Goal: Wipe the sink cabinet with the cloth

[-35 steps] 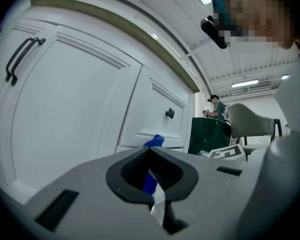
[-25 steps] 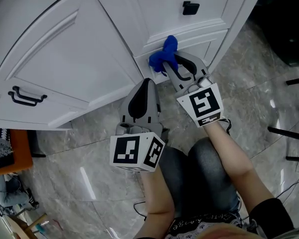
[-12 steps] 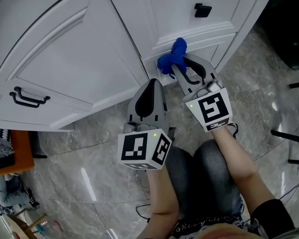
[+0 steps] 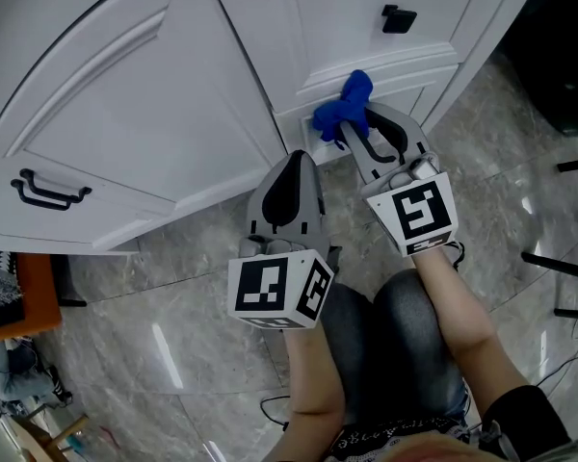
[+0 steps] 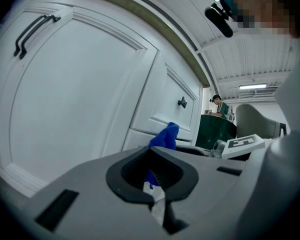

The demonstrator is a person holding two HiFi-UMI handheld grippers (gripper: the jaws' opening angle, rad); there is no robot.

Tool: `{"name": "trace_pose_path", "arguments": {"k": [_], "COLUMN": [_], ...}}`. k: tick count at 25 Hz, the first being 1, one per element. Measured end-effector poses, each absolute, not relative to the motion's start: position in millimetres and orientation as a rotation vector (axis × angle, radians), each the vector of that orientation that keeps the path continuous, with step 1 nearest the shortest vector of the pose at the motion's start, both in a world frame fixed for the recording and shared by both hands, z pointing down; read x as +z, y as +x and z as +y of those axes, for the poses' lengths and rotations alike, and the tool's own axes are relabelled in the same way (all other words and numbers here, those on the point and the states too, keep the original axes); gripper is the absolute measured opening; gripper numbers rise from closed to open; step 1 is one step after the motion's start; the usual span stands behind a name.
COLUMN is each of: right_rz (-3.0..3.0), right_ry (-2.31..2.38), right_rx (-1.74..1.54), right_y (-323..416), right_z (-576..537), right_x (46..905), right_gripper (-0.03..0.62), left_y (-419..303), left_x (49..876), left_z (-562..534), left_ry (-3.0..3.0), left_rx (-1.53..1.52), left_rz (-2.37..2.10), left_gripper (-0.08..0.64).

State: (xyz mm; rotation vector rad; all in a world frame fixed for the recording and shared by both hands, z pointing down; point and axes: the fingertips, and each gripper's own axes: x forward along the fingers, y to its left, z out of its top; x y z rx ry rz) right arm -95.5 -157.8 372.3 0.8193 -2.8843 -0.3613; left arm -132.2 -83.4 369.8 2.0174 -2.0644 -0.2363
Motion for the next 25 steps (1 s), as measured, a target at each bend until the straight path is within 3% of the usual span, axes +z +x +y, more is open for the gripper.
{"name": "trace_pose_path", "arguments": {"k": [25], "right_rz": [-2.833], "right_ry": [1.032], "right_rx": [-0.301], "right_y": [-55.4], "right_z": [-189.7], "right_x": [372.1], "right_gripper": [0.080], "left_y": [-126.9], "left_x": [369.1], "left_z": [-89.3], "left_ry": [2.049], "left_rx": [-0.273], "left_rz": [-2.019], "left_gripper": [0.005]}}
